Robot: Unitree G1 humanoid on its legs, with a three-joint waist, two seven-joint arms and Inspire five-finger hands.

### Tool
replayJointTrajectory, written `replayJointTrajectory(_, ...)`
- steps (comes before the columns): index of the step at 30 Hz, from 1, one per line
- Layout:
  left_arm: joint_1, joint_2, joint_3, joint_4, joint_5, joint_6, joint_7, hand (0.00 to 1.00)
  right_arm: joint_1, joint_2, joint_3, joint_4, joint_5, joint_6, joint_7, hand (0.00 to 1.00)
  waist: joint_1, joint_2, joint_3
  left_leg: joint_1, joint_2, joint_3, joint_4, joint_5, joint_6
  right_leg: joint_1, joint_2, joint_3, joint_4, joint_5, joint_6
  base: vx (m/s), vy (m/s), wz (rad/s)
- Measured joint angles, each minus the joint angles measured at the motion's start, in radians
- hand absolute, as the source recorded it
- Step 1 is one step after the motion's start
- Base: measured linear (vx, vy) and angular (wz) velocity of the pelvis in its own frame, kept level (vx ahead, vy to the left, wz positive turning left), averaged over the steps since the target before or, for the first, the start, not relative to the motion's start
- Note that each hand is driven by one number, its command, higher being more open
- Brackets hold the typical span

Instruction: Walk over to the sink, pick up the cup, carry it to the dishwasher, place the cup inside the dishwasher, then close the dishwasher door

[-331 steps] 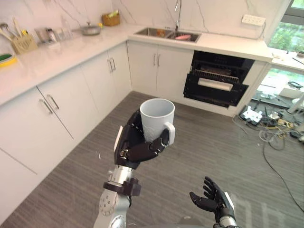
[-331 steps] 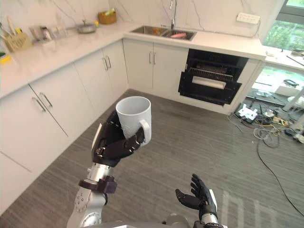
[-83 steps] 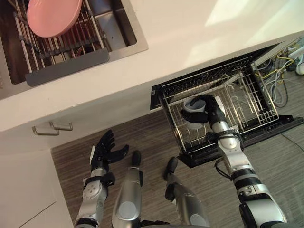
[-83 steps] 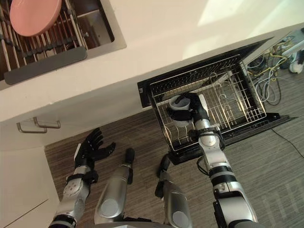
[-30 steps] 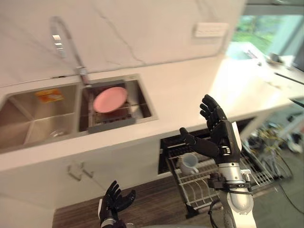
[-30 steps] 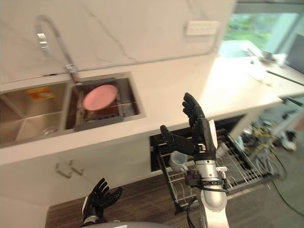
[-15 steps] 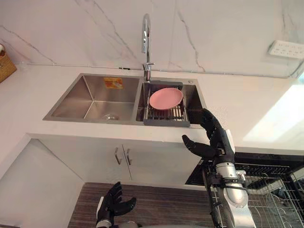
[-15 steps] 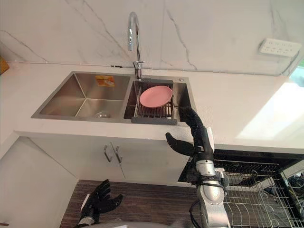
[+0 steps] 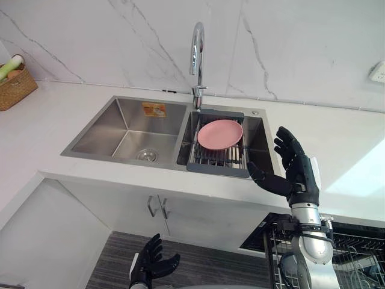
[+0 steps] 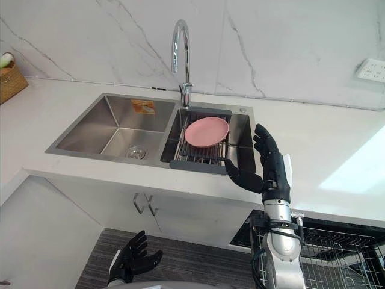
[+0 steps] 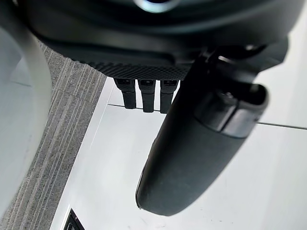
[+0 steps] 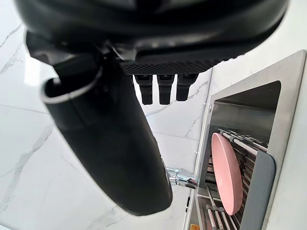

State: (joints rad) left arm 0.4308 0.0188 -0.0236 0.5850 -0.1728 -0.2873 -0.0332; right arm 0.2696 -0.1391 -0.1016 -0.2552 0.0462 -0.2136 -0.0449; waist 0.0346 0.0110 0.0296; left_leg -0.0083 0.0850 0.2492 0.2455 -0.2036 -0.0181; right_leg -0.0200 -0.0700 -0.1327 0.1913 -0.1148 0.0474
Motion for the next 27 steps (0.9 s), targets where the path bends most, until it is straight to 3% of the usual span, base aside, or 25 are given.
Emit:
replayJointTrajectory(4,-0.002,0.0,0.006,0.006,-0.001,-0.001,0.0,0.9,0.0,0.002,0.001,0.0,-0.001,0.0,0.0,0.9,0.0,-0.003,-0.003,0.003,-0.003,0.006,-0.015,0.006,0.001,-0.006,-0.001,0.006,-0.001,0.0,0.001,0.0,0.0,-0.03)
replayJointTrajectory(13,-0.08,0.024,0.083,0.176,-0.008,-0.011,0.06,0.9,-0.063,-0.014,0.013,0.136,-0.094,0.017,-0.006,0.9,-0.011,-0.002,-0.018,0.083,-0.033,0.002,-0.202,0.107,-0.006,0.038,-0.001,-0.012,-0.108,0.055,0.004,0.01,-0.005,0.03)
replayJointTrajectory(27,-0.081,0.089,0.169,0.242,-0.015,0.013,0.118,0.9,-0.268,-0.188,0.05,0.326,-0.289,0.041,-0.01,0.9,-0.022,0.001,0.017,0.088,-0.036,-0.031,-0.242,0.14,-0.009,0.086,0.011,-0.052,-0.218,0.111,0.002,-0.01,-0.009,0.06)
